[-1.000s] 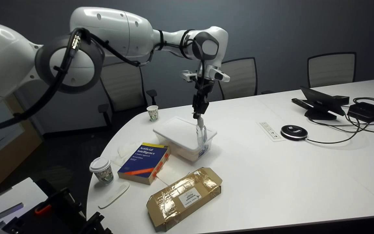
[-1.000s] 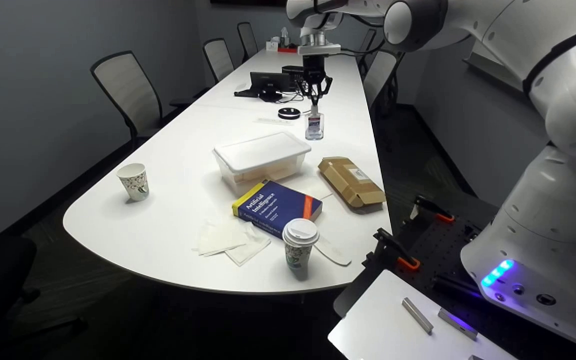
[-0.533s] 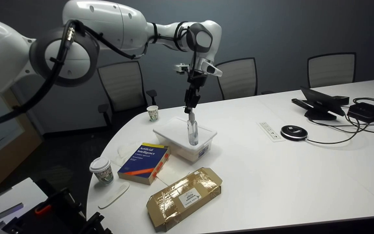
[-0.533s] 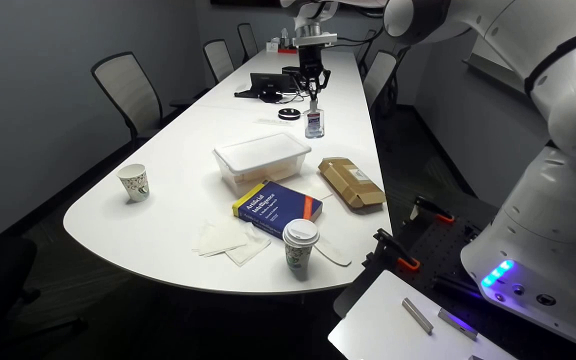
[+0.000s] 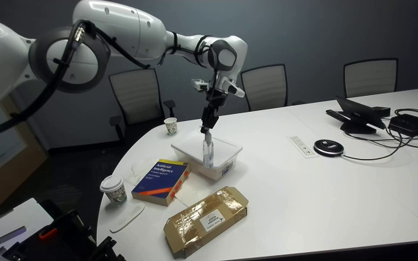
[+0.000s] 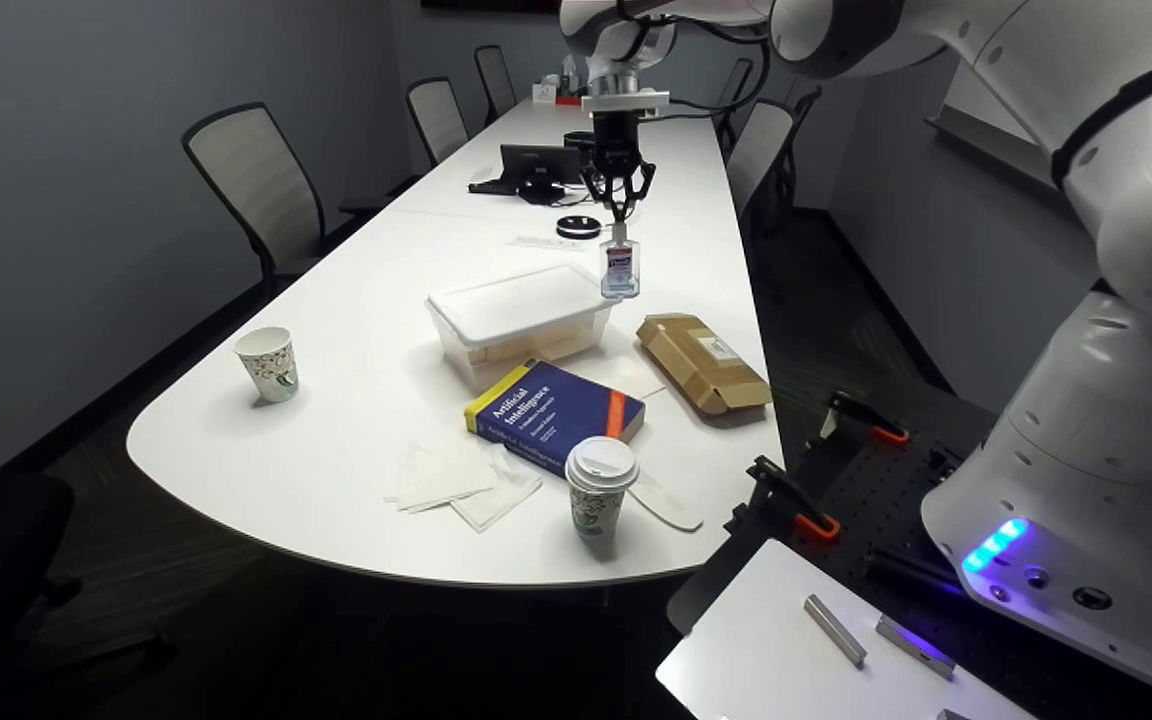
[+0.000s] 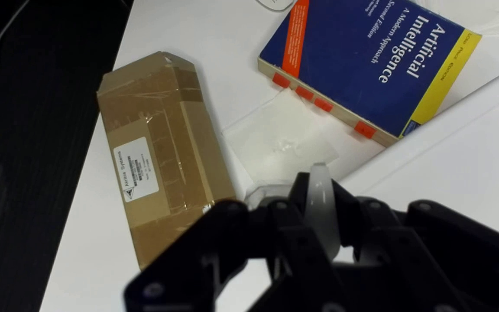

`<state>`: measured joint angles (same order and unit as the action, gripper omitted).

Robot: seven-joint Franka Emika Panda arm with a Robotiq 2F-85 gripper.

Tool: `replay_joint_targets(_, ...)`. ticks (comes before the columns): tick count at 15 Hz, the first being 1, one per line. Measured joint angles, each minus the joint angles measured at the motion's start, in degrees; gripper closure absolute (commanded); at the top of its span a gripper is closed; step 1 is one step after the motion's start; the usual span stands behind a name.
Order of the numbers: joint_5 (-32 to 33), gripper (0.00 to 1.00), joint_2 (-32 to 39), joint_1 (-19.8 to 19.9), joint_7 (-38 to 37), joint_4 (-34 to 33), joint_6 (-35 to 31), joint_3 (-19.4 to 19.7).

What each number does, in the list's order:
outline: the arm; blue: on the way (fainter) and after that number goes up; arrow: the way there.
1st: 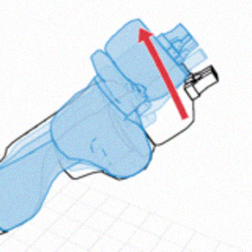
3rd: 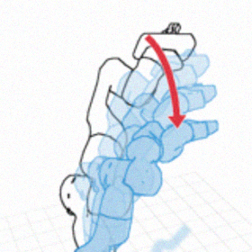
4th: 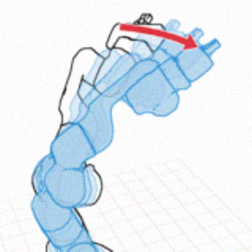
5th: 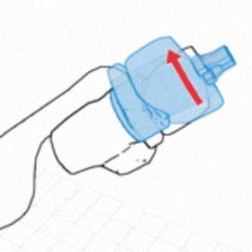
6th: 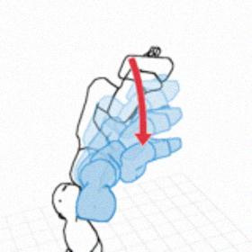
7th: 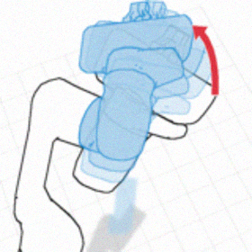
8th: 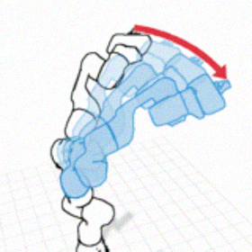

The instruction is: Move the bottle to the left and use the cloth to wipe the table

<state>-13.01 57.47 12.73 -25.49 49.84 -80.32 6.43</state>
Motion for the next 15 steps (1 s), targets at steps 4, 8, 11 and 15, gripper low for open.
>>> replay_joint_targets(4, -1.6, 0.97, -4.0, -0.9, -1.1, 8.6, -5.2, 0.0)
replay_joint_targets(8, -2.7, 0.97, -9.0, -2.2, -3.0, 18.1, -10.4, 0.0)
replay_joint_targets(11, -3.7, 0.97, -12.5, -2.7, -4.1, 25.8, -14.9, 0.3)
replay_joint_targets(15, -4.5, 0.97, -16.8, -2.8, -4.1, 36.2, -21.2, 0.9)
